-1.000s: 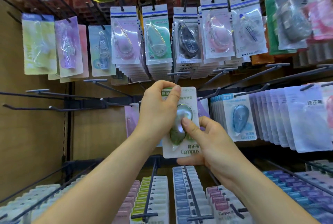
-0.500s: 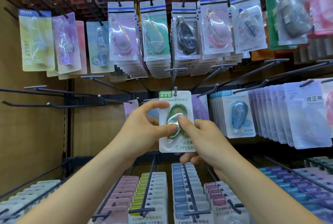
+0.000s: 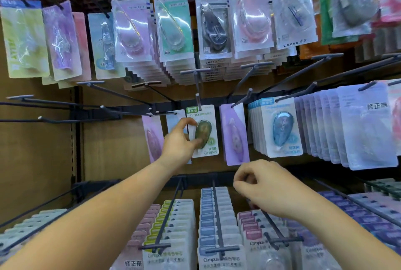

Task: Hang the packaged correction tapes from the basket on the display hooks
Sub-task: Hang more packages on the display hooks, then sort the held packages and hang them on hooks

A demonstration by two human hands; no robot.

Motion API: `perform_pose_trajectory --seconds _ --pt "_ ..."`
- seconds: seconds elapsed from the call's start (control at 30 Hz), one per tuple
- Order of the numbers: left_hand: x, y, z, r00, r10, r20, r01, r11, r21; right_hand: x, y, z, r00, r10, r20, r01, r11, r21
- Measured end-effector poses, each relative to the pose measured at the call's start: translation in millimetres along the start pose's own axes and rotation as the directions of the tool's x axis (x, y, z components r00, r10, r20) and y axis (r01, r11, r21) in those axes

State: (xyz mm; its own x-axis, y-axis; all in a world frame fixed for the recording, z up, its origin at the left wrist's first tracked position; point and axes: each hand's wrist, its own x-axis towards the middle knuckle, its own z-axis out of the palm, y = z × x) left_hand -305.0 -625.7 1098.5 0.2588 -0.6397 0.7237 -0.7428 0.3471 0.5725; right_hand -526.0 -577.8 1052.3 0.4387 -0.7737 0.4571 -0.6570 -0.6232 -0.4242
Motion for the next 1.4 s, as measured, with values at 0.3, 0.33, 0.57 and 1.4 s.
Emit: perform_pose_trajectory --seconds 0.3,0.33,0.57,1.4 --pt "14.0 -7.5 13.3 0.999 0.029 -0.033 -0.020 0.966 0.257 -6.3 4.5 0.4 0.994 -0.053 0.097 0.065 0.989 -0.132" --pt "15.3 -6.5 12.2 0.999 0.026 -0.033 -0.015 0.955 0.297 -7.0 4.5 -0.2 0.994 -0.062 0.093 0.074 0.989 -0.131" --pt "5.5 7.3 -1.8 0.999 0.010 0.033 -0.025 0.869 0.495 -16.3 7.5 -8.1 0.981 -0.196 0.000 0.195 0.977 -0.082" --pt "-438.6 -46.6 -169.7 0.779 -0.622 -0.078 0.469 0.494 0.732 -161.5 -119.8 207.0 0.292 -0.591 0.752 0.791 0.592 0.158"
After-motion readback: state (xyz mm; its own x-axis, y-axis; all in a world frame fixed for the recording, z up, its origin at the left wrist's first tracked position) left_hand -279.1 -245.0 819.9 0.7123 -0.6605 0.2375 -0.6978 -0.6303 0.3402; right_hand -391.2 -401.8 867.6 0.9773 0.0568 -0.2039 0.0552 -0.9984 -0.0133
